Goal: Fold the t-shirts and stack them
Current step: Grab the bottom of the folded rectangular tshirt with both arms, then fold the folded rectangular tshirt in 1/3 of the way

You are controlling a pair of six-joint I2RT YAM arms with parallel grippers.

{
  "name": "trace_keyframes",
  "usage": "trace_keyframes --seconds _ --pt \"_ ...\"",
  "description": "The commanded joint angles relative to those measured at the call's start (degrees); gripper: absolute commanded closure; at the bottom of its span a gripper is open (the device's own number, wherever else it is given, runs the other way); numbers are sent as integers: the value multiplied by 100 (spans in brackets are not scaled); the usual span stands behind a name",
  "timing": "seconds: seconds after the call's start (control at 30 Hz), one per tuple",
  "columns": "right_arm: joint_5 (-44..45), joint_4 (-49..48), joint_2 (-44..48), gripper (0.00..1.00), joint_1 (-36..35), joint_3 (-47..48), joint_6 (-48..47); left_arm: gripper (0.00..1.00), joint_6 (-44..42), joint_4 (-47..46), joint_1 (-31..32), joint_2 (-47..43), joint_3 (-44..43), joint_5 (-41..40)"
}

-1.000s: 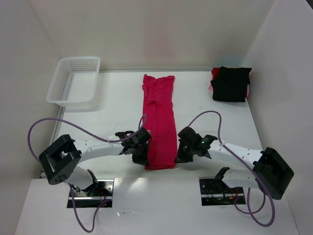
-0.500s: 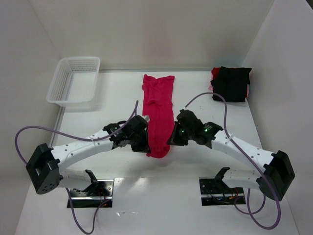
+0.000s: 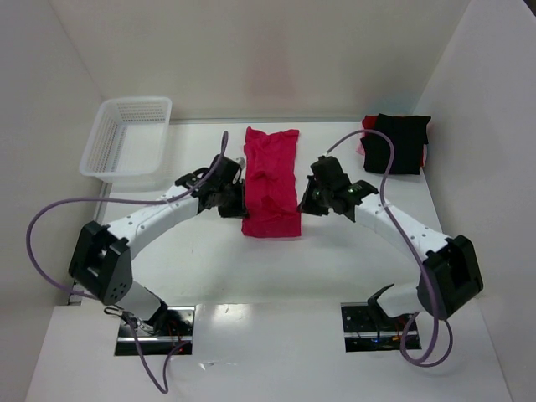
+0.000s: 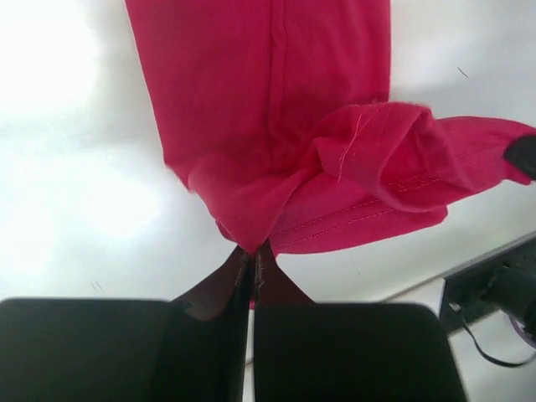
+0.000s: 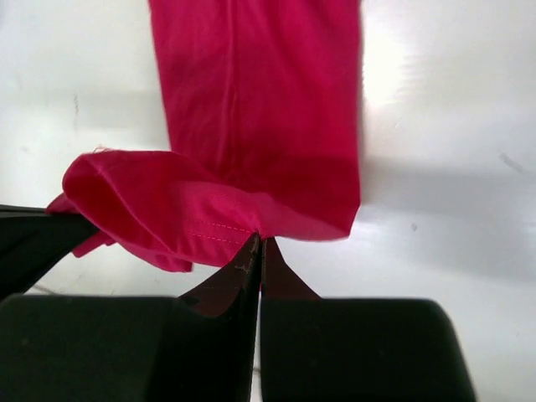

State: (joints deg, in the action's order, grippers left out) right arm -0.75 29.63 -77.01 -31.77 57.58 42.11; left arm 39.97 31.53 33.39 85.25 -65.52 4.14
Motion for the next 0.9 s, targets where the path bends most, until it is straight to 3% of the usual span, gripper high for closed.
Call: trace_keyframes --seconds 0.0,0.37,0.63,0.8,0.83,0.87 --pt "181 -536 -365 100 267 481 -405 100 -646 -243 -280 412 -382 323" --pt "67 -1037 -1929 100 637 1615 -721 99 -1298 -296 -939 1950 -1708 956" --pt "5 -1231 -2643 100 813 1879 -826 96 -1448 -445 -1299 2996 -2360 1379" --pt "5 -1398 -2968 100 1093 2090 -888 89 -1448 -499 -1466 3286 -2668 1484" --pt "-47 -1398 -3021 100 1094 2160 -888 84 -1517 -499 -1467 3287 -2729 1536" --pt "-48 -1468 -3100 100 1094 2213 -949 72 -1570 -559 -1527 3339 -2730 1537"
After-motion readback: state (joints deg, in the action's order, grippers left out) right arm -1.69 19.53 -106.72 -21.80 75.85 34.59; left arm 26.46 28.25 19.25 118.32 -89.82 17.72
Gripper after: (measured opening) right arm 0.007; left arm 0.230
